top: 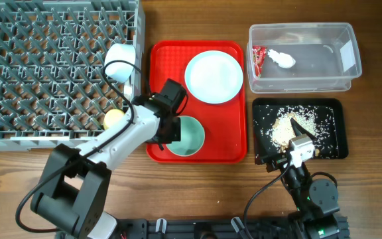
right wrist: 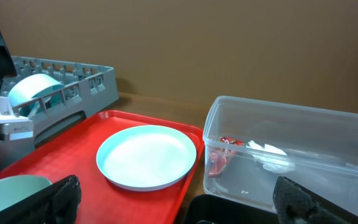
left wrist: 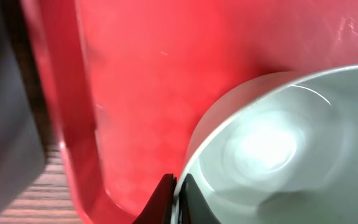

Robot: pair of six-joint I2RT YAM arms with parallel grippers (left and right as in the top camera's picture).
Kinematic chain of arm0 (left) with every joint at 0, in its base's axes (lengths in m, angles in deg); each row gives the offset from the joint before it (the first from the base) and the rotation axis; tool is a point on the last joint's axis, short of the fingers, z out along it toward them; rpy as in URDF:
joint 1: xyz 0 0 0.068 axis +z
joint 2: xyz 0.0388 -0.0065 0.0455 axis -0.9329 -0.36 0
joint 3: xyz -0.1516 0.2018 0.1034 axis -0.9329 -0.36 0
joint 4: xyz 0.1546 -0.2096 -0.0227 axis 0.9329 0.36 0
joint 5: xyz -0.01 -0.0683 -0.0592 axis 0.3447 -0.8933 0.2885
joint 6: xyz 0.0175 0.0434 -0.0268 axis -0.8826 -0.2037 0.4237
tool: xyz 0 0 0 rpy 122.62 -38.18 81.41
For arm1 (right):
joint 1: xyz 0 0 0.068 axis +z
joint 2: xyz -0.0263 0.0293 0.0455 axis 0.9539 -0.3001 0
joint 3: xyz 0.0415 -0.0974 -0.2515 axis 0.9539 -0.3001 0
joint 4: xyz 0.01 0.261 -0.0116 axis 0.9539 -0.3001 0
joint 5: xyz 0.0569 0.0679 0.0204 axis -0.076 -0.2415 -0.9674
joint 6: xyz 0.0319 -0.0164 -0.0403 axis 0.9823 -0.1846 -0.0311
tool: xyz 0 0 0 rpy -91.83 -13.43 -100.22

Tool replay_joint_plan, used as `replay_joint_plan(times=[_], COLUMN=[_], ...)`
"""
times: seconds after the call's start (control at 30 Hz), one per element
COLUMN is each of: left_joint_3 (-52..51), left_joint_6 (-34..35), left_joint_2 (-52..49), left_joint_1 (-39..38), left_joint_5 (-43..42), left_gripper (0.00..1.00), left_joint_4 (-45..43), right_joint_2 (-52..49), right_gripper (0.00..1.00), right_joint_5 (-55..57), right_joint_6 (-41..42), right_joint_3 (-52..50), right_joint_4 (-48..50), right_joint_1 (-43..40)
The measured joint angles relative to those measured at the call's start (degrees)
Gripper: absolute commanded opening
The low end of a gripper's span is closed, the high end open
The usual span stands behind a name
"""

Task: Sort waste into correct bins and load items into the dishwasher rack
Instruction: 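Grasp the mint-green bowl on the tray with the left gripper, then lift the mint-green bowl and stand it in the rack slots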

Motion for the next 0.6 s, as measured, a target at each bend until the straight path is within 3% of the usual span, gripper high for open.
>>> replay_joint_plan(times=[0.3, 0.4, 0.6], left_joint_3=[6.1, 13.03, 19.5], left_joint_6=[-1.7, -3.91, -6.03], left_joint_2=[5.2, 9.79, 17.0], left_joint_1=[5.27, 9.22, 14.16], left_joint_5=[0.33, 5.42, 24.0], left_gripper=[0.04, 0.04, 0.04], left_joint_4=[10.21, 13.51, 14.71], right_joint_2=[0.0, 0.0, 0.0], right_gripper=[1.0, 1.0, 1.0], right_joint_5=[0.0, 0.0, 0.0], right_joint_6=[0.0, 0.0, 0.0], right_joint_3=[0.0, 0.0, 0.0], right_joint_4=[0.0, 0.0, -0.02], right_joint_1=[0.0, 0.0, 0.0])
